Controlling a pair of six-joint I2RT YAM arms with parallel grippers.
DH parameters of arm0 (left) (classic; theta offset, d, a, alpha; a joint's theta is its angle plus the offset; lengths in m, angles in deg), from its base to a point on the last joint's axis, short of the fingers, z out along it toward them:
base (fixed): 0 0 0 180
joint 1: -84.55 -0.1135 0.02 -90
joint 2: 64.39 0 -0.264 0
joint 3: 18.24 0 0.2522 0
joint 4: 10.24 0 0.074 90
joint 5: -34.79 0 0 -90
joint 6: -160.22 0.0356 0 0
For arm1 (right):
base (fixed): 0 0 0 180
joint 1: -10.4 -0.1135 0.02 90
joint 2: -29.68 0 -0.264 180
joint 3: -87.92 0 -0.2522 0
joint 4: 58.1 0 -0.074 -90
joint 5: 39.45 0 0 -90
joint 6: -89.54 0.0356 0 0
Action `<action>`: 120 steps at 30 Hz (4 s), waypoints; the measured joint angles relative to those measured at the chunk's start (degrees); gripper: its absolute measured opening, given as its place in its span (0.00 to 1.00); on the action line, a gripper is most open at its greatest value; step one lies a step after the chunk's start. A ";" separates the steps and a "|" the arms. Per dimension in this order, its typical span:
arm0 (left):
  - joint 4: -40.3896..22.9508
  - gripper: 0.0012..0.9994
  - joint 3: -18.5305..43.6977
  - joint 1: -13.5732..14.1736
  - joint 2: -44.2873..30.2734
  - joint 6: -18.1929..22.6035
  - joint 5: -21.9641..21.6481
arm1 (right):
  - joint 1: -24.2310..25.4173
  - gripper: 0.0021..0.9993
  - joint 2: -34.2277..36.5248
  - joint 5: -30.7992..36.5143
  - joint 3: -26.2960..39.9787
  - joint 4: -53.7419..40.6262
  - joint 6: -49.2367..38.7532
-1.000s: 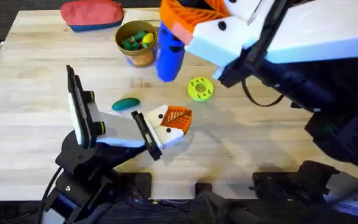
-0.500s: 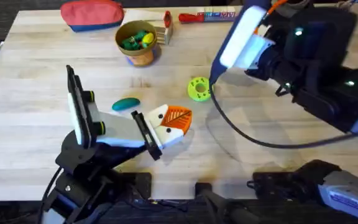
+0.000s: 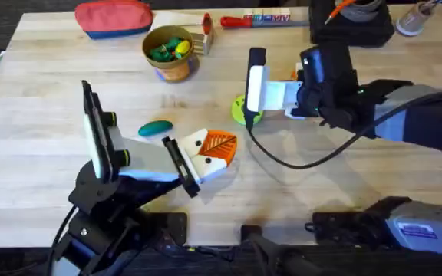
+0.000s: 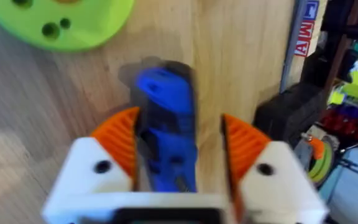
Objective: Pick up the gripper from the table and insert it into the empty holder that is missing its gripper. Then pick up a screw, insert it into the mounting hole, and use the screwdriver to tighten it. Finally, clean up the table by picking up the vegetable and placing it into the bucket.
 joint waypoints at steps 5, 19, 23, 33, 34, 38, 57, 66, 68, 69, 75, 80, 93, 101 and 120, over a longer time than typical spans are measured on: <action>0.00 0.01 0.00 0.00 0.00 0.00 0.00 | 0.00 0.99 -0.02 -0.84 0.02 0.60 4.04; 0.02 0.69 0.00 0.00 0.02 0.00 -0.02 | 0.00 0.99 -9.29 -1.69 0.02 -1.31 22.44; 0.02 0.98 0.00 0.00 0.00 -0.21 -0.02 | 0.00 0.99 -15.35 -3.07 0.19 -8.06 30.18; 0.13 0.99 0.00 0.00 0.00 -0.52 -1.53 | 0.00 0.99 -25.51 -6.13 0.49 -21.16 49.29; 0.09 0.99 0.00 0.00 0.02 -1.26 -1.92 | 0.00 0.99 -25.92 -6.21 0.55 -21.91 50.58; -4.08 0.99 1.74 0.00 0.00 -5.62 -5.68 | 0.00 0.99 -26.25 -6.43 0.61 -23.99 53.77; -46.90 0.99 40.39 0.00 -41.64 -6.85 -35.03 | 0.00 0.99 -26.25 -9.46 0.61 -24.56 56.29; -46.97 0.99 42.58 -0.18 -51.19 11.07 -44.09 | 0.00 0.99 -26.25 -10.08 0.61 -24.67 56.30; -47.33 0.99 42.62 -1.43 -52.19 14.36 -45.60 | 0.00 0.99 -26.25 -10.08 0.61 -24.68 56.30; -47.41 0.99 42.64 -2.72 -52.93 15.92 -46.18 | 0.00 0.99 -26.25 -10.08 0.61 -24.69 56.32; -47.36 0.99 42.69 -14.64 -60.56 23.80 -45.61 | 0.00 0.99 -26.25 -10.08 0.61 -24.71 56.46; -47.21 0.99 42.69 -20.98 -66.98 30.57 -43.77 | 0.00 0.99 -26.24 -10.08 0.61 -24.71 56.46; -39.55 0.98 42.75 -26.97 -75.88 38.66 -36.12 | 0.00 0.99 -26.25 -10.08 0.61 -24.89 56.48; -40.01 0.60 42.78 -27.06 -77.39 39.17 -33.80 | 0.00 0.99 -25.29 -10.08 0.63 -24.89 56.48; -41.06 0.03 43.90 -27.22 -77.20 39.46 -33.00 | 0.00 0.99 -23.23 -10.08 0.63 -24.65 56.48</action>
